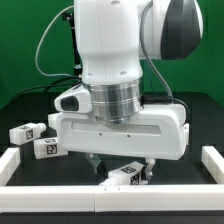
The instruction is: Assemble one leg
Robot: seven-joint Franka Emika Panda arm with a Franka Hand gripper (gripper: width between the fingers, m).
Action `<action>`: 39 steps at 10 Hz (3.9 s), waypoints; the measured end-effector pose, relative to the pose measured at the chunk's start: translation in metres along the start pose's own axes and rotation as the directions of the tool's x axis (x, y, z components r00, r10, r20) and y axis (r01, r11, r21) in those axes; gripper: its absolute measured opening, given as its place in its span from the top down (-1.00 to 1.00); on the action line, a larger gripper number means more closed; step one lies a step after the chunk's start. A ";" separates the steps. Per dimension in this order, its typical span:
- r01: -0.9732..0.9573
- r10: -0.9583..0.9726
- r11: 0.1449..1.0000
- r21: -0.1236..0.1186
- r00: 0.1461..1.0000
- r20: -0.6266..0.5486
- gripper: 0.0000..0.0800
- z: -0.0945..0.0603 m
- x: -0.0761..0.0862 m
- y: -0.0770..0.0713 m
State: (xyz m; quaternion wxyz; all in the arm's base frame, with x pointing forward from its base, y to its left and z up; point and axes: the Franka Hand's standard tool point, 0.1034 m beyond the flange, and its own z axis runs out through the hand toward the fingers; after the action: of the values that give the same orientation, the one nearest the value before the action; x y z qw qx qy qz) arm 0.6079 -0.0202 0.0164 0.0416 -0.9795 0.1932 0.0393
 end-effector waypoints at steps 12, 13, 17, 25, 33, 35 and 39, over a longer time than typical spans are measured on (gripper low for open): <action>0.047 -0.048 0.997 -0.054 0.999 -0.004 0.29 -0.008 0.005 0.118; 0.046 -0.046 0.998 -0.053 0.999 -0.007 0.29 -0.009 0.008 0.124; 0.046 -0.047 0.997 -0.056 0.999 -0.008 0.27 -0.007 -0.001 0.118; 0.089 -0.092 0.995 -0.032 0.992 -0.084 -0.62 -0.073 -0.074 0.120; 0.421 -0.435 0.900 -0.114 0.884 -0.170 -0.62 -0.062 -0.146 0.164; 0.427 -0.441 0.897 -0.116 0.881 -0.169 -0.62 -0.061 -0.144 0.161; 0.420 -0.425 0.904 -0.075 0.903 -0.066 -0.62 -0.031 -0.167 0.183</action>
Offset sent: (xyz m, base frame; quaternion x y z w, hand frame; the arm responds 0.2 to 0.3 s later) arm 0.0000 0.0000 0.0000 0.0000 0.0000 0.0000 1.0000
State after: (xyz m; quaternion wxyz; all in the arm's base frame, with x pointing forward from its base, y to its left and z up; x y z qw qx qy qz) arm 0.3863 -0.1288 0.0503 0.0122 -0.9996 -0.0235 -0.0047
